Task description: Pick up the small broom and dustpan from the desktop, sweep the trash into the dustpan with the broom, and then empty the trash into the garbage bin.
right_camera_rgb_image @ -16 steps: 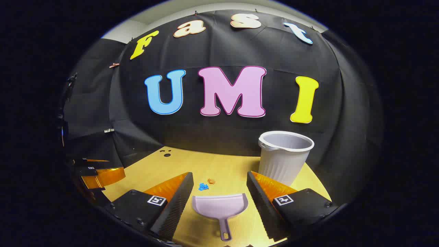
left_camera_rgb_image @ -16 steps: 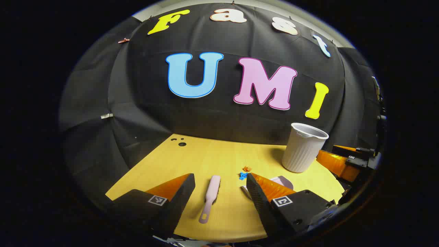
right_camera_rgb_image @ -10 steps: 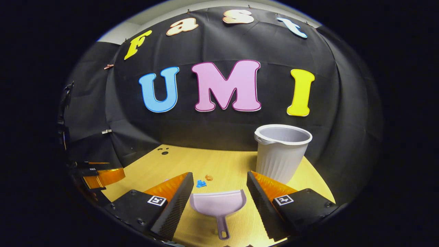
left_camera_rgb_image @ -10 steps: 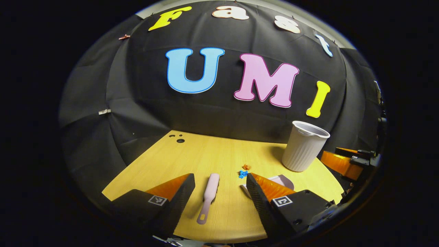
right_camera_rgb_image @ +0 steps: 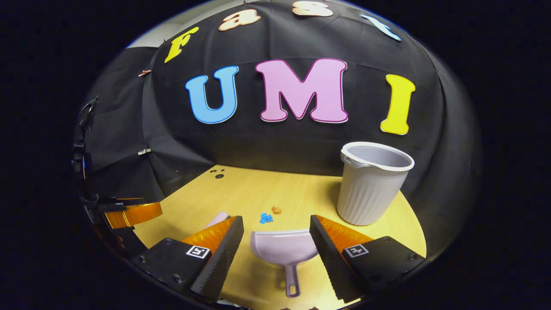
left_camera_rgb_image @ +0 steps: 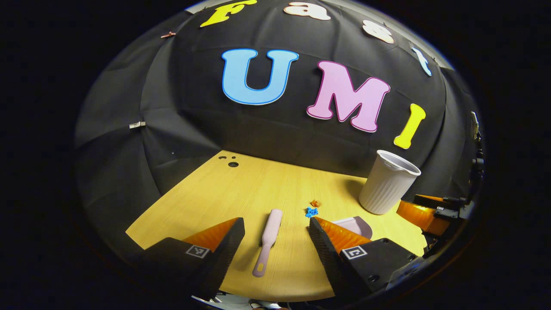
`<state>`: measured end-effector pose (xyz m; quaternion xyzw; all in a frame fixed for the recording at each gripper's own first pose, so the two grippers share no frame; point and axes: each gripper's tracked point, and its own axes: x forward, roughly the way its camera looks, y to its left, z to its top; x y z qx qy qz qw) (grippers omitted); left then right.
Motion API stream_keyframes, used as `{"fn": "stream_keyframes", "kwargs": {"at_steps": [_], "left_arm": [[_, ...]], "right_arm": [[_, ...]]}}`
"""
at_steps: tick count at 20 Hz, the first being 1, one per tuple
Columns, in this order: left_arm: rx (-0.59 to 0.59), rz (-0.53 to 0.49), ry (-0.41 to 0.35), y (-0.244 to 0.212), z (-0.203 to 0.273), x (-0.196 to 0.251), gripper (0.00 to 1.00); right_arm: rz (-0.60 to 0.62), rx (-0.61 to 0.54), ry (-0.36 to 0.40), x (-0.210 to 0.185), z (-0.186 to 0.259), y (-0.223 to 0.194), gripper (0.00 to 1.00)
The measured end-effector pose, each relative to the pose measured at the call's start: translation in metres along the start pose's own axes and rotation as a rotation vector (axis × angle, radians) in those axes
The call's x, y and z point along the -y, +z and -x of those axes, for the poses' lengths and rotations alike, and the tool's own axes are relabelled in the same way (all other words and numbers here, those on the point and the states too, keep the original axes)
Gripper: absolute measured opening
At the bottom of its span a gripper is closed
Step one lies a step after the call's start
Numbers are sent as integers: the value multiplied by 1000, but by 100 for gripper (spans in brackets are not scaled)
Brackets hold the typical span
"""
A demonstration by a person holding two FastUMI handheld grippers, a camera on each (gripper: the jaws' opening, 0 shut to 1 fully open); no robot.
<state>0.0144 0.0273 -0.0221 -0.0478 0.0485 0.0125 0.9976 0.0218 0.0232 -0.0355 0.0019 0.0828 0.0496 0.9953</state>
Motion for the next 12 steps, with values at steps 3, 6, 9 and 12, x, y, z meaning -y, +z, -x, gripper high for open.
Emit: {"fn": "stream_keyframes", "kwargs": {"at_steps": [3, 6, 9, 12], "left_arm": [[-26, -2, 7, -7, -2, -8, 95], [-50, 7, 16, -10, -10, -18, 95], [-72, 13, 17, -12, -23, -30, 95], [-131, -2, 19, -22, -38, -41, 96]], "right_arm": [[36, -7, 25, -10, -8, -5, 96], [49, 5, 20, -6, -13, -4, 96], [58, 6, 5, -2, -10, -7, 96], [63, 2, -13, 5, -10, -12, 97]]}}
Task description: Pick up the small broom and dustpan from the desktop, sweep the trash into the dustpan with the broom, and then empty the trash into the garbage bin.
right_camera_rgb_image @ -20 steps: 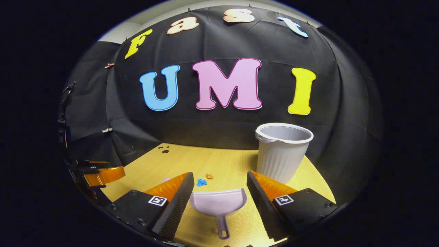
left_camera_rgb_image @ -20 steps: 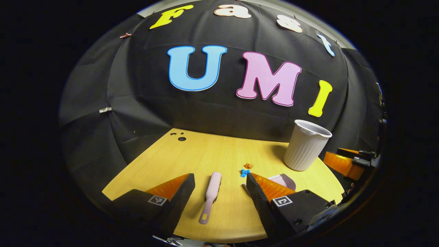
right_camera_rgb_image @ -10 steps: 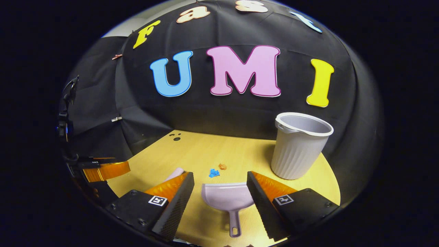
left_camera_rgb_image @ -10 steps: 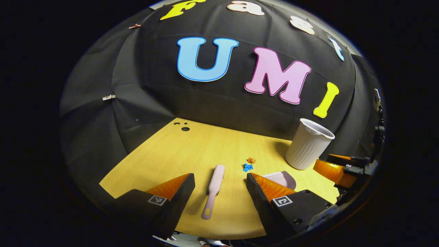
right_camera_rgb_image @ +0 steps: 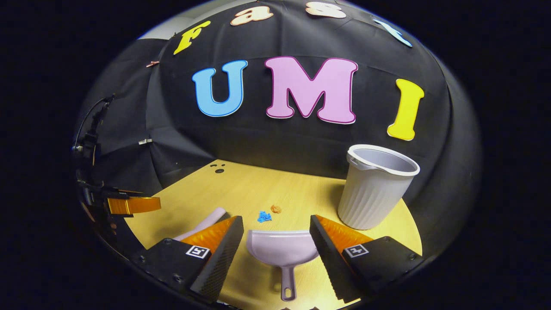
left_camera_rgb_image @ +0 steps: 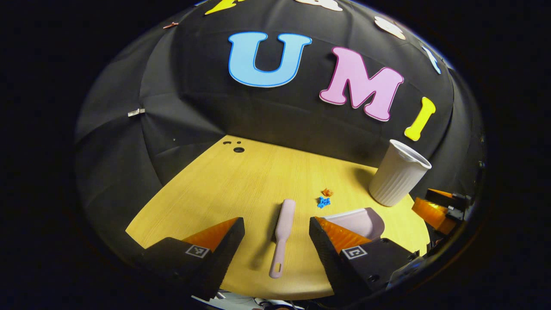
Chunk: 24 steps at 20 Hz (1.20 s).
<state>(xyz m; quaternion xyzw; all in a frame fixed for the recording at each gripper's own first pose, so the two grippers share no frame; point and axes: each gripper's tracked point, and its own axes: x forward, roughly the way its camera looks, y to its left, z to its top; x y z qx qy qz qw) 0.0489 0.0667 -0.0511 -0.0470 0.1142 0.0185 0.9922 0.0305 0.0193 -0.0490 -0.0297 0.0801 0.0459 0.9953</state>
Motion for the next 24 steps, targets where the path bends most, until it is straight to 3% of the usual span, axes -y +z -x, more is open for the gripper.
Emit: {"fn": "stream_keyframes", "kwargs": {"at_steps": [11, 17, 24], "left_arm": [[-349, -86, -73, -74, -84, 8, 96], [-542, -188, -46, -119, -123, 3, 95], [-612, -273, -5, -134, -152, 1, 89]], "right_arm": [[-76, -88, -86, 38, 3, -40, 97], [-111, -152, -115, 49, 6, -62, 97], [-129, -226, -90, 42, 1, -83, 97]]}}
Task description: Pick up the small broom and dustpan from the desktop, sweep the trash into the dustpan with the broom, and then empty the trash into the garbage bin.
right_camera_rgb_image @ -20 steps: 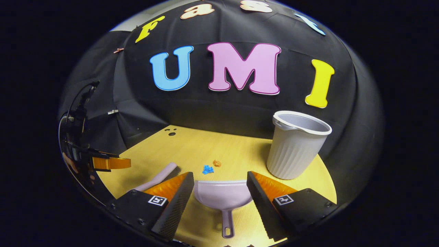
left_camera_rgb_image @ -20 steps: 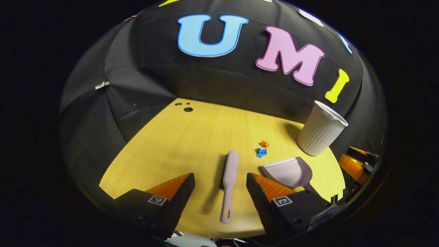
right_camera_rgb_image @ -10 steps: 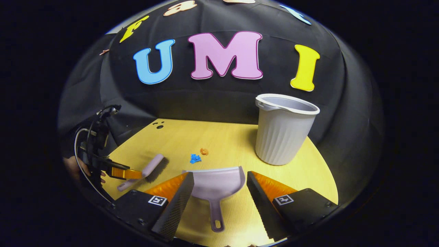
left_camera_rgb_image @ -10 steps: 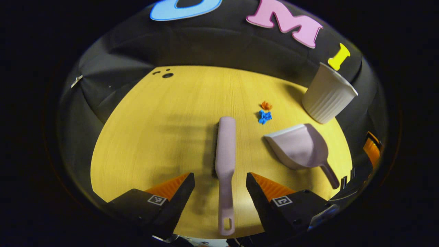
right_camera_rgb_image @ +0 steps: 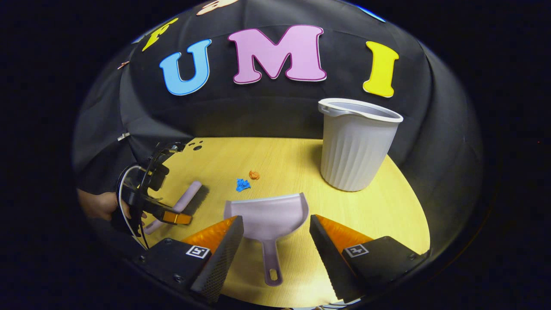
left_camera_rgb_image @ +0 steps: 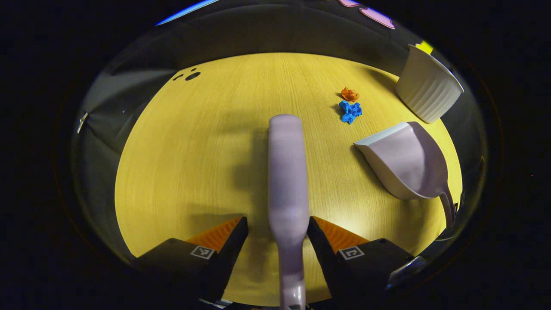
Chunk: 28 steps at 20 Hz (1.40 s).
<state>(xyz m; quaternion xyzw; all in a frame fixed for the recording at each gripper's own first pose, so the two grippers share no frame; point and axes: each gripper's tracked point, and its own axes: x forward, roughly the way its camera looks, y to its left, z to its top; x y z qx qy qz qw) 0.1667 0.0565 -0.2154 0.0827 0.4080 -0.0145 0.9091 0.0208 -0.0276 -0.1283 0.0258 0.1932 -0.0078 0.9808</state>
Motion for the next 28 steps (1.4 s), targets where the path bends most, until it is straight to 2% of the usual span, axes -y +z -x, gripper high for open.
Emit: {"fn": "stream_keyframes", "kwargs": {"at_steps": [3, 5, 9, 13, 15, 18, 22, 28], "left_arm": [[13, -37, -15, 5, -6, 9, 82], [21, -40, -12, 5, -5, 13, 73], [65, -29, -12, 4, -5, 15, 45], [114, -5, -42, 2, -3, 14, 35], [130, 36, -68, -3, 3, 14, 32], [169, 67, -64, -11, 17, 6, 29], [246, 124, -80, -28, 59, 1, 28], [289, 138, -9, -77, 114, -20, 29]], "right_arm": [[-5, -39, 10, -4, -5, -8, 97], [-16, -64, 17, -5, -10, -13, 97], [-29, -118, 39, -13, -23, -22, 100], [-21, -192, 62, -19, -27, -39, 99], [-15, -218, 73, -22, -29, -46, 99], [4, -246, 83, -25, -32, -53, 99], [30, -281, 98, -31, -36, -66, 99], [110, -356, 49, -20, -60, -89, 99]]}}
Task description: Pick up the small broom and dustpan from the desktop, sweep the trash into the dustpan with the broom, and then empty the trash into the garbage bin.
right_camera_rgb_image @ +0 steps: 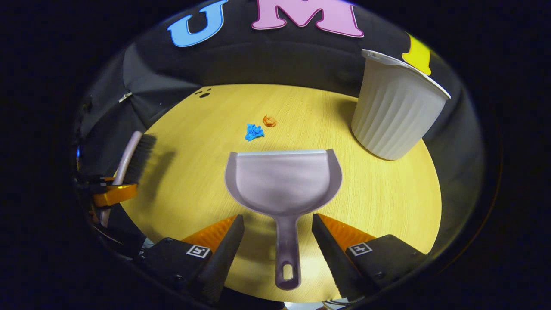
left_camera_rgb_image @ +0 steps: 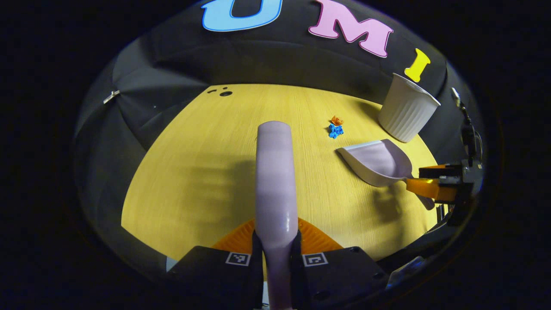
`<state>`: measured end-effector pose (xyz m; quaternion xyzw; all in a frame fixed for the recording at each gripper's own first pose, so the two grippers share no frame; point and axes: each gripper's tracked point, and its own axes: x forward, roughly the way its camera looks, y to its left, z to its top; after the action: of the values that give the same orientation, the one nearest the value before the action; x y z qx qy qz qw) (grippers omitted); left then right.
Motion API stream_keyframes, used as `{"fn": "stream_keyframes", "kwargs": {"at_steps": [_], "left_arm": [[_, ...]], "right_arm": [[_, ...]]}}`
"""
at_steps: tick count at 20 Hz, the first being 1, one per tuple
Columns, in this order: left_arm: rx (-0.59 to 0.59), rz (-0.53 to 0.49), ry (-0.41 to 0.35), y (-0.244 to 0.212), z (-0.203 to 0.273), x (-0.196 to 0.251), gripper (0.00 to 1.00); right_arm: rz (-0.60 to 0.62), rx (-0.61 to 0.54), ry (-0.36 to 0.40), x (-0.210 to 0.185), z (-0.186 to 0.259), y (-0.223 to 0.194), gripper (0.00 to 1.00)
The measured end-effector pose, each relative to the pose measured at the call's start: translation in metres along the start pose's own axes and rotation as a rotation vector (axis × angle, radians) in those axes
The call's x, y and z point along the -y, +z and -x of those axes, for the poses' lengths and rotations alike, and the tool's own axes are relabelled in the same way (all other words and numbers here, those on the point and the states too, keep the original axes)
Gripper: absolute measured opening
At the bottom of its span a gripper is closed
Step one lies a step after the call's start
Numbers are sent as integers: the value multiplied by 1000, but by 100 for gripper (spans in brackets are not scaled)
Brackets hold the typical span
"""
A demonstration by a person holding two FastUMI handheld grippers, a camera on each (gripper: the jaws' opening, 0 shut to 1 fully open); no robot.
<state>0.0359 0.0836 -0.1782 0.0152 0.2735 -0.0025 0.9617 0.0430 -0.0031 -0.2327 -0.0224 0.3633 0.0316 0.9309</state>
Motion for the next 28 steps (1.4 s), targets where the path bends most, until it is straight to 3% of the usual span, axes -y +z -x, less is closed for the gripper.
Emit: {"fn": "stream_keyframes", "kwargs": {"at_steps": [4, 10, 12, 13, 14, 17, 19, 22, 24, 26, 28], "left_arm": [[1, 72, 0, -15, 18, 2, 29], [-18, 137, 19, -18, 20, -1, 29], [-24, 164, 24, -14, 20, -1, 29], [-27, 175, 26, -13, 20, -2, 29], [-27, 182, 33, -11, 20, -3, 29], [-12, 201, 55, -1, 24, -8, 29], [-12, 221, 60, 4, 27, -10, 29], [-19, 223, 73, 10, 24, -13, 28], [-22, 208, 80, 20, 20, -15, 29], [-25, 189, 76, 32, 14, -15, 29], [-24, 180, 58, 50, 7, -14, 29]], "right_arm": [[-53, -100, -10, 2, -24, -20, 100], [4, -183, -18, 6, -48, -35, 98], [1, -208, -10, 6, -54, -38, 93], [8, -186, -14, 6, -56, -32, 80], [13, -197, -9, 6, -57, -32, 77], [17, -209, 1, 5, -55, -32, 48], [21, -239, 5, 6, -53, -34, 40], [42, -268, 42, 6, -51, -35, 34], [68, -258, 49, 8, -53, -34, 41], [119, -238, 51, 14, -53, -32, 32], [131, -211, 65, 14, -50, -27, 36]]}}
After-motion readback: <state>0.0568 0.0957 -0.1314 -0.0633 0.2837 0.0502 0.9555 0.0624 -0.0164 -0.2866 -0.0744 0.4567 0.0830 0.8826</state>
